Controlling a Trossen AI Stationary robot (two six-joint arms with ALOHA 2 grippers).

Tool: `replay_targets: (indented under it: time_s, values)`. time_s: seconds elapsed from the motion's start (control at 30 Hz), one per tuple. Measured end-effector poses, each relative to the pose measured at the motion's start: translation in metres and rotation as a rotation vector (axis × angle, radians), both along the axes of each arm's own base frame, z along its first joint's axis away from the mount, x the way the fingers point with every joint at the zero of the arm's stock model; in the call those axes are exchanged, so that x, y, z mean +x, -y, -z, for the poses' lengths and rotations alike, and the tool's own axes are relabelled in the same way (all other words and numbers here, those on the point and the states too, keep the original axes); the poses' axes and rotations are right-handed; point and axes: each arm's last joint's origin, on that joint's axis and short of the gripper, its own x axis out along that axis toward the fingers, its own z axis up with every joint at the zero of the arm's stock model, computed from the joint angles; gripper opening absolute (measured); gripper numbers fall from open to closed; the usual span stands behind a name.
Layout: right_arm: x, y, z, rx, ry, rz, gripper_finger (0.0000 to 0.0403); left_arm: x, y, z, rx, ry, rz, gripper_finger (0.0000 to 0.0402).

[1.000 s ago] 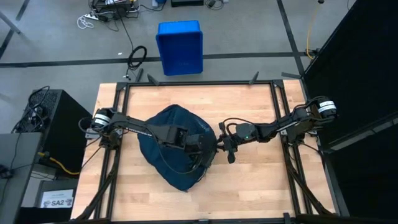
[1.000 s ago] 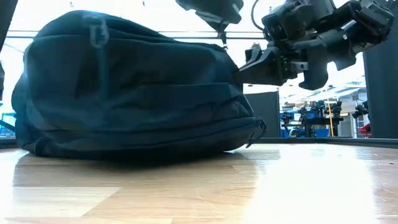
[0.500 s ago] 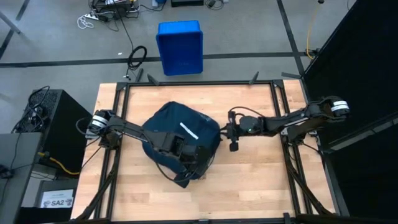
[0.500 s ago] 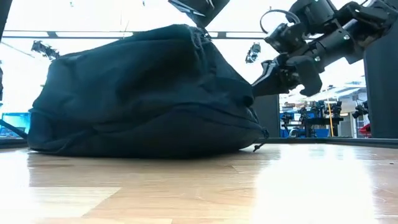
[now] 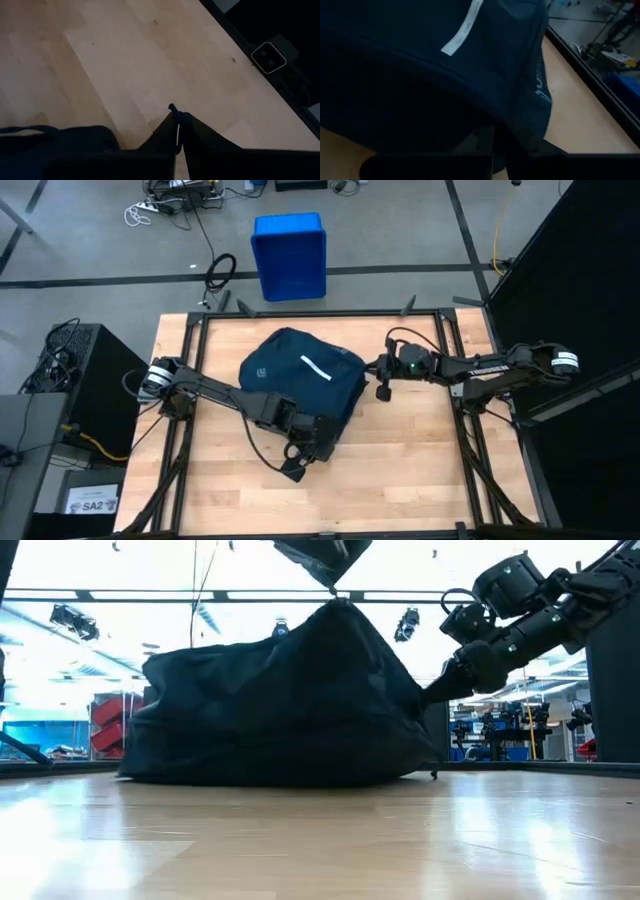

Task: Unpack backpack
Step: Close the dark blue backpack, then return to Home Position

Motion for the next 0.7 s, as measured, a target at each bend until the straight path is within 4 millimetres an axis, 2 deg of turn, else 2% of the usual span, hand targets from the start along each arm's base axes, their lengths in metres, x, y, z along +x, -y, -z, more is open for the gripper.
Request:
replay_targets:
  time_s: [0.17, 0.27, 0.4, 0.6, 0.7]
  values:
    - [0.002, -0.002, -0.003, 0.036, 0.043, -0.105, 0.0005, -0.001, -0.004, 0.010, 0.020, -0.023, -0.052, 0.0000]
    - [0.003, -0.004, -0.004, 0.052, 0.061, -0.124, 0.0028, 0.002, -0.016, 0.012, 0.061, -0.027, -0.132, 0.0005]
    - [0.003, -0.007, -0.002, 0.067, 0.045, -0.163, 0.0088, 0.003, -0.027, 0.013, 0.084, -0.044, -0.175, 0.0031]
    - [0.003, -0.017, -0.004, 0.129, 0.059, -0.238, 0.0192, -0.001, -0.033, 0.014, 0.116, -0.100, -0.207, 0.0102]
    - [0.000, -0.021, -0.012, 0.140, 0.088, -0.253, 0.0221, -0.004, -0.035, 0.003, 0.163, -0.134, -0.248, 0.0134]
